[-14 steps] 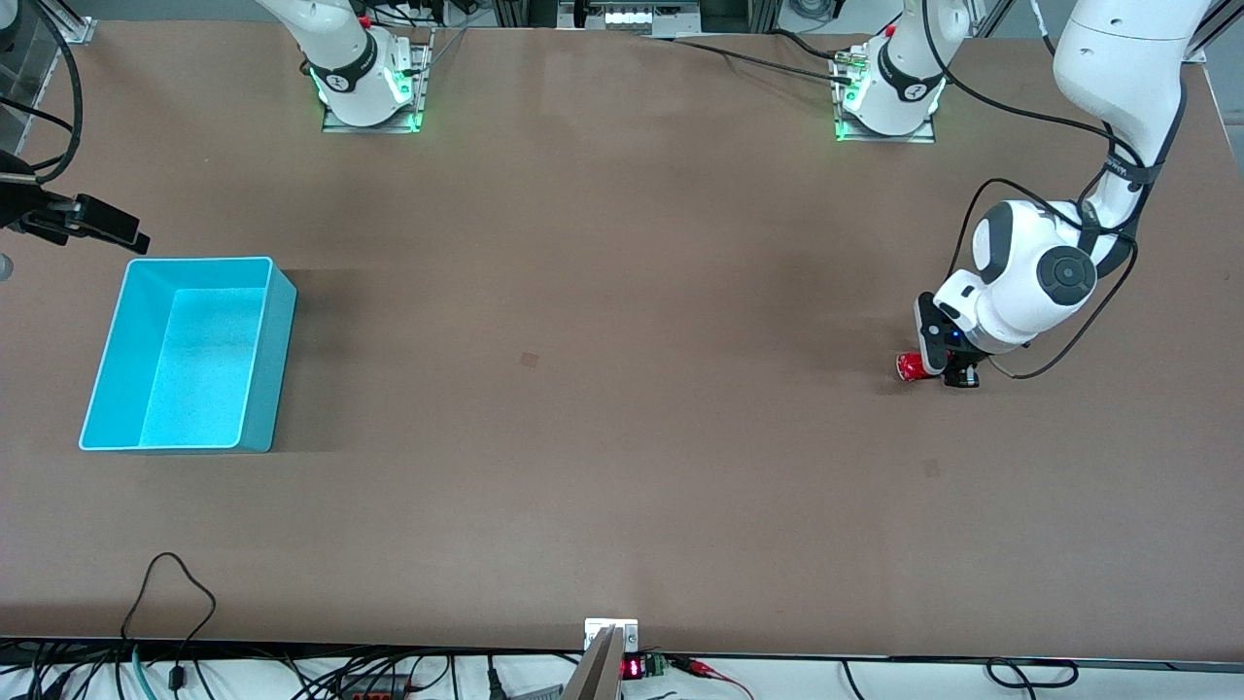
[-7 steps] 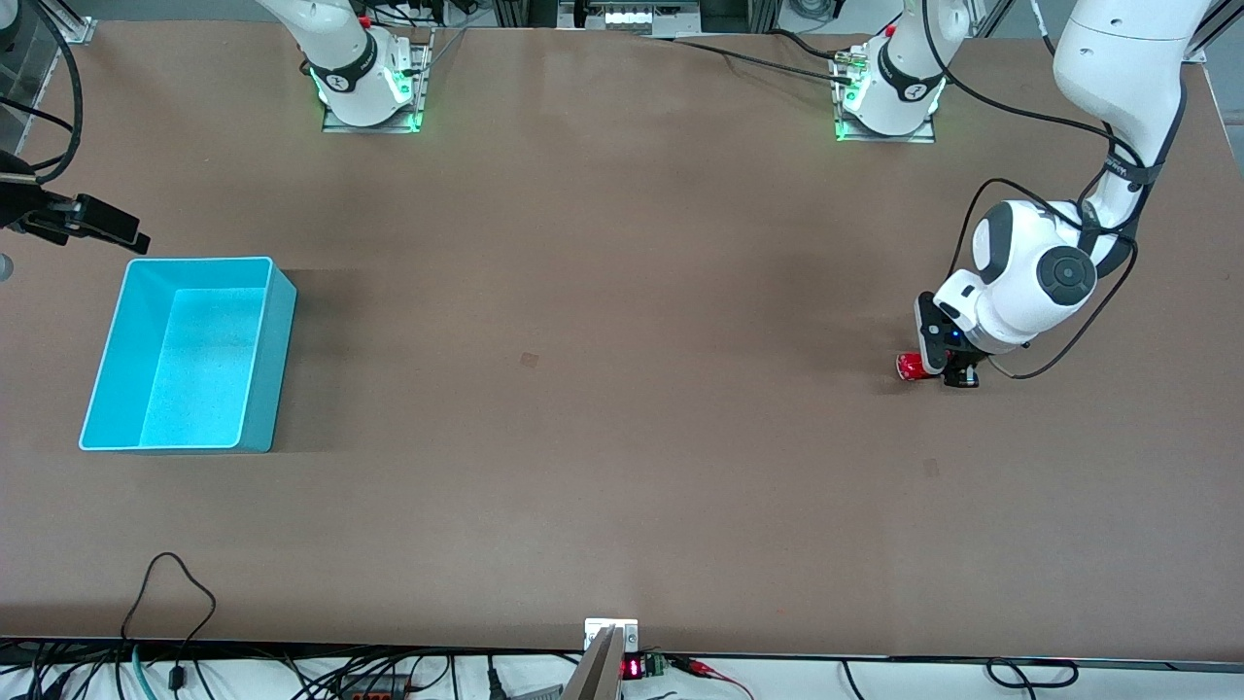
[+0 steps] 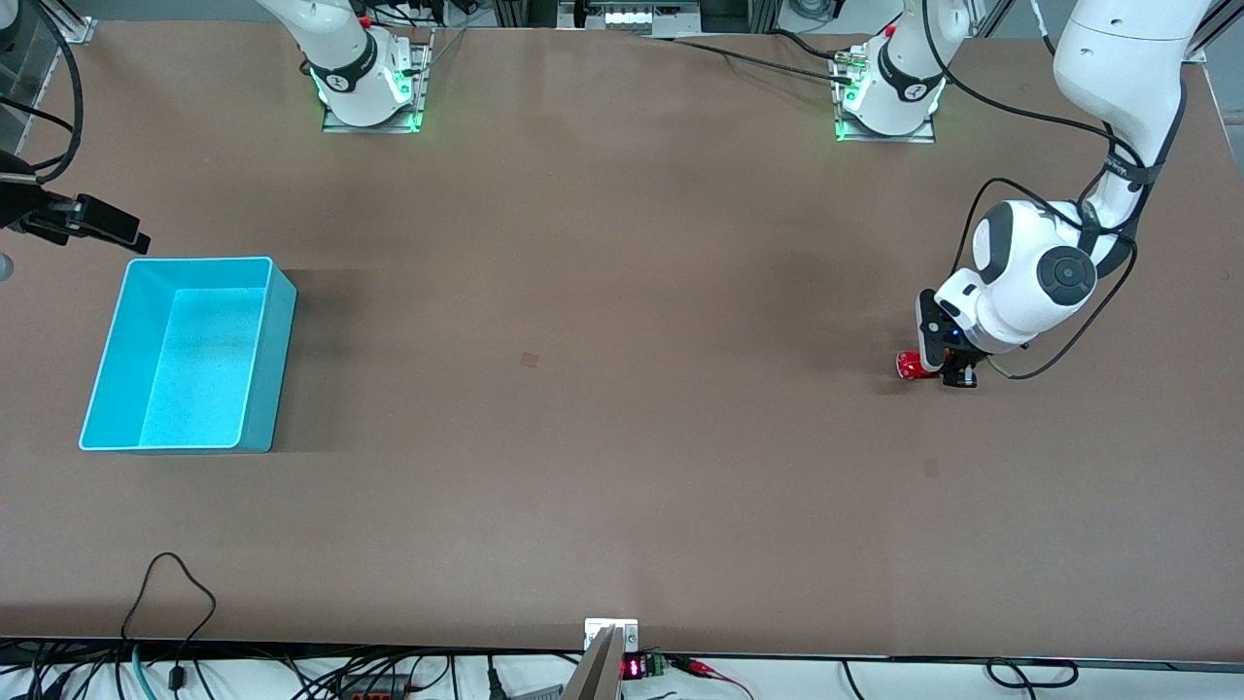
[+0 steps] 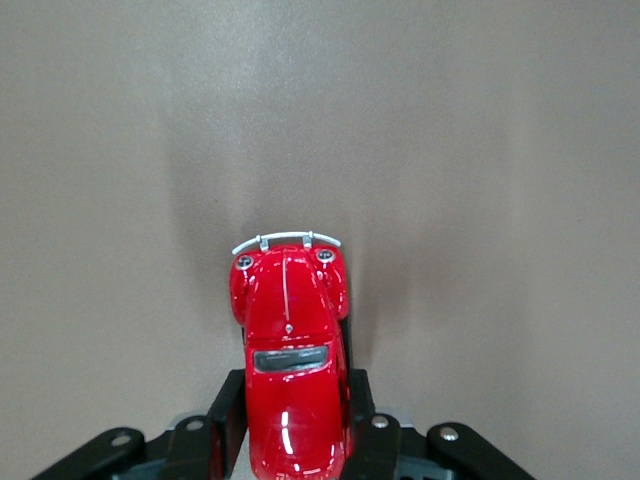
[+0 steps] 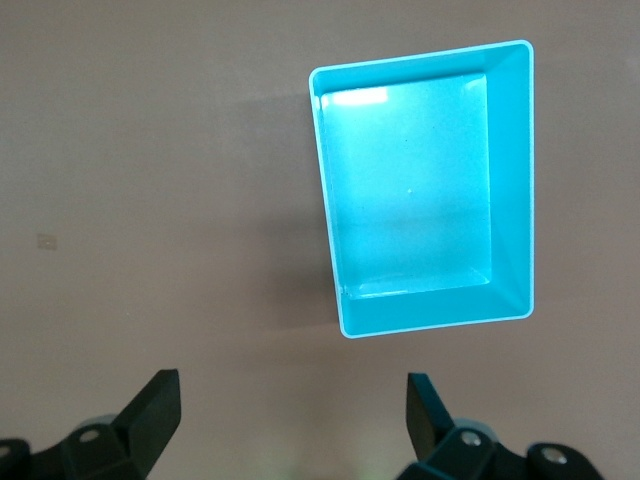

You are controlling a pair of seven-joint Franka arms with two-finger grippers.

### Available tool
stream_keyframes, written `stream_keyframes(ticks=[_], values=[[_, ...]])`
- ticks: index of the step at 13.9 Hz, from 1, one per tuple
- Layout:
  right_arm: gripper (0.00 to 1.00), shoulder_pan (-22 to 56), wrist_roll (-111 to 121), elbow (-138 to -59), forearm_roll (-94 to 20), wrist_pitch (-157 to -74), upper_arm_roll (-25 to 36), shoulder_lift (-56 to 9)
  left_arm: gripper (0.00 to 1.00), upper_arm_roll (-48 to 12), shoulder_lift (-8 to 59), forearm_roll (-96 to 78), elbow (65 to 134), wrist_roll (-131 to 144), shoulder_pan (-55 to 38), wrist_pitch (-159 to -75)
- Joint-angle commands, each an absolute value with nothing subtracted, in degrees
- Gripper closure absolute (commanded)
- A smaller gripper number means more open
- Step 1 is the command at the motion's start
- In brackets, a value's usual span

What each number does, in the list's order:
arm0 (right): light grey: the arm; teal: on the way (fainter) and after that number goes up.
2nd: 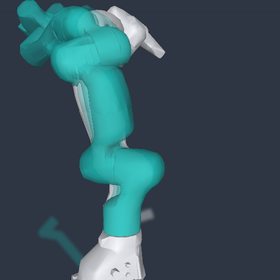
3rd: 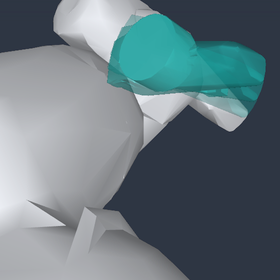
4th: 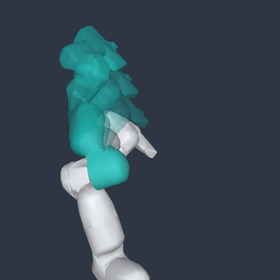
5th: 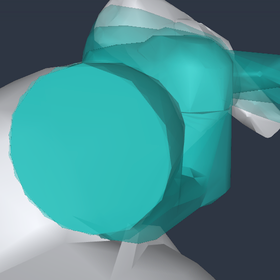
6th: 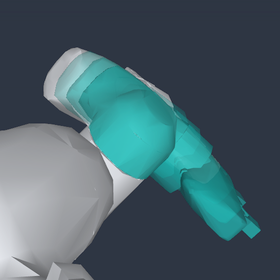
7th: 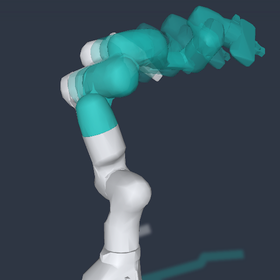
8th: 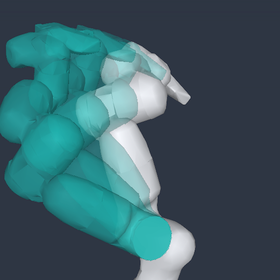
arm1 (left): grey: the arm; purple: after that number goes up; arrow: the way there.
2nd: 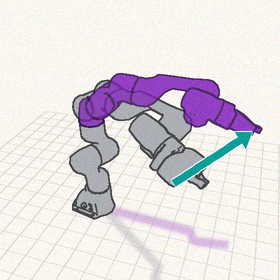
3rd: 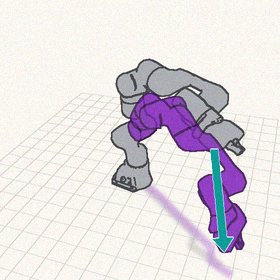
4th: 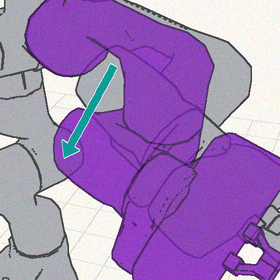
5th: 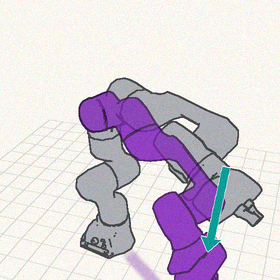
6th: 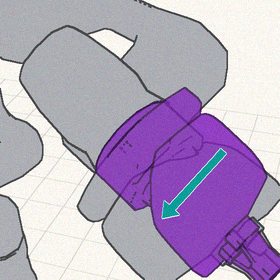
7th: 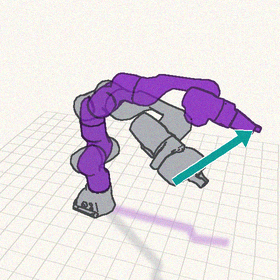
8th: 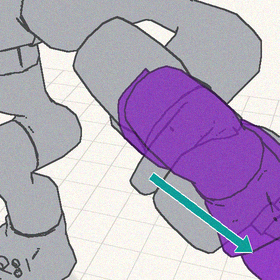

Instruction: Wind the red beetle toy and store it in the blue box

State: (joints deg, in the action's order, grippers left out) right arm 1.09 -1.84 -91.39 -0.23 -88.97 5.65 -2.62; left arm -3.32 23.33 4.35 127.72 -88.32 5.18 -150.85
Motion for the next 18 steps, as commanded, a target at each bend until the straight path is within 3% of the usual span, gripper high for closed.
stream_keyframes(ticks=[1,11,12,13,14,15,18], values=[[0.0,0.97,-2.37,-90.97,-0.53,-88.51,5.19,-2.64,0.65,-3.6,25.49,5.01,127.79,-90.18,6.5,-151.35],[0.0,1.06,-2.37,-90.88,-0.53,-88.68,4.83,-2.64,0.63,-6.59,32.6,5.27,122.79,-107.82,23.1,-151.26],[0.0,1.05,-2.37,-90.88,-0.53,-88.59,4.83,-2.64,0.58,-6.59,32.61,5.27,122.26,-109.23,24.42,-151.09],[0.0,0.97,-2.37,-90.88,-0.53,-88.59,4.83,-2.64,0.42,-6.59,32.09,5.27,122.08,-109.68,24.96,-150.82],[0.0,0.97,-2.37,-90.88,-0.53,-88.59,4.83,-2.64,0.12,-6.68,30.77,5.01,122.08,-109.69,24.87,-148.82],[0.0,0.88,-2.37,-90.88,-0.53,-88.59,4.83,-2.64,0.0,-6.85,28.41,5.01,121.99,-109.6,24.44,-145.67],[0.0,0.62,-2.37,-90.88,-0.53,-88.68,4.92,-2.64,0.0,-12.55,19.19,5.01,119.28,-109.25,21.2,-132.67]])
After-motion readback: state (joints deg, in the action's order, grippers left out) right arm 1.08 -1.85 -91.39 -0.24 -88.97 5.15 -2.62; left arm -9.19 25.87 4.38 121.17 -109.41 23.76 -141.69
